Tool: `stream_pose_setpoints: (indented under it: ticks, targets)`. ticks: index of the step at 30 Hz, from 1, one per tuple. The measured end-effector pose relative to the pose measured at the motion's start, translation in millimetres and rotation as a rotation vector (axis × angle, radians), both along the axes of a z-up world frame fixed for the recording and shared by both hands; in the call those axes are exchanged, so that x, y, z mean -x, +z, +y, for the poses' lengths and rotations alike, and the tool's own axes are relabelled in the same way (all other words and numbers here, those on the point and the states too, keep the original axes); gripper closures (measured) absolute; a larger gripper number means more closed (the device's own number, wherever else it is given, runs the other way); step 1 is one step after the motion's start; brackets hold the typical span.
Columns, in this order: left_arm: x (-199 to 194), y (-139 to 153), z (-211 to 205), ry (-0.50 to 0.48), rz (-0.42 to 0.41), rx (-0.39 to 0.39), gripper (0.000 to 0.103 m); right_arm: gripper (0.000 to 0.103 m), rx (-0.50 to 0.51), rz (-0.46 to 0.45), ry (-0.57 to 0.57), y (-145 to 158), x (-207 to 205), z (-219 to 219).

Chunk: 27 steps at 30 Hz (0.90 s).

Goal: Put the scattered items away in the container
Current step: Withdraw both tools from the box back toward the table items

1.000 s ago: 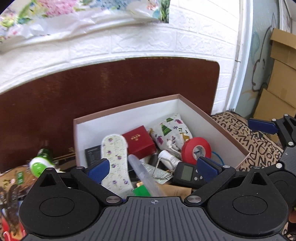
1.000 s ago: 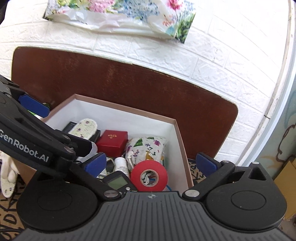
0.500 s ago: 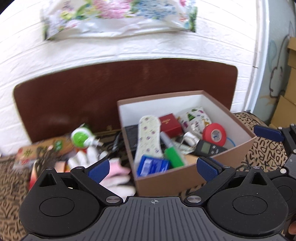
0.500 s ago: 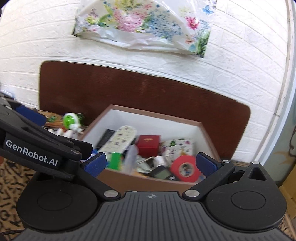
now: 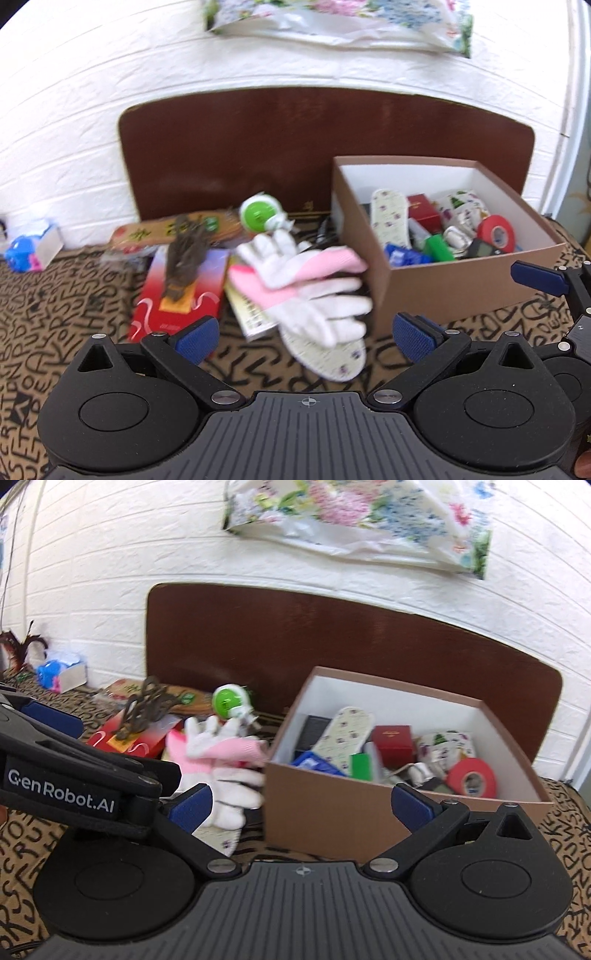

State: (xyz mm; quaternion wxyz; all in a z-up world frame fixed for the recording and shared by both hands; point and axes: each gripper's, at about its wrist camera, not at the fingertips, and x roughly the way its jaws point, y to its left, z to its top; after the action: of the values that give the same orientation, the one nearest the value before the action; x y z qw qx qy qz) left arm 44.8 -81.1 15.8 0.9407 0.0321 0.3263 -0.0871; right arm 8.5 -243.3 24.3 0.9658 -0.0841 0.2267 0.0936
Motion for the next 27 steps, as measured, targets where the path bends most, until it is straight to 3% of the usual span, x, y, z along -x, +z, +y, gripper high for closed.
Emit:
stream_pose_setpoints:
  ticks: [10, 17, 27]
  targets:
    - [13, -23, 46, 0.019, 0.029, 0.05, 0.0, 0.0, -0.018, 0.063, 0.097, -18, 6, 34]
    - [5, -51, 93, 0.094, 0.107, 0.073, 0.0, 0.001, 0.043, 0.11, 0.189, -42, 2, 65]
    - [-31, -52, 121, 0.115, 0.077, 0.054, 0.0, 0.001, -0.004, 0.135, 0.283, -50, -18, 90]
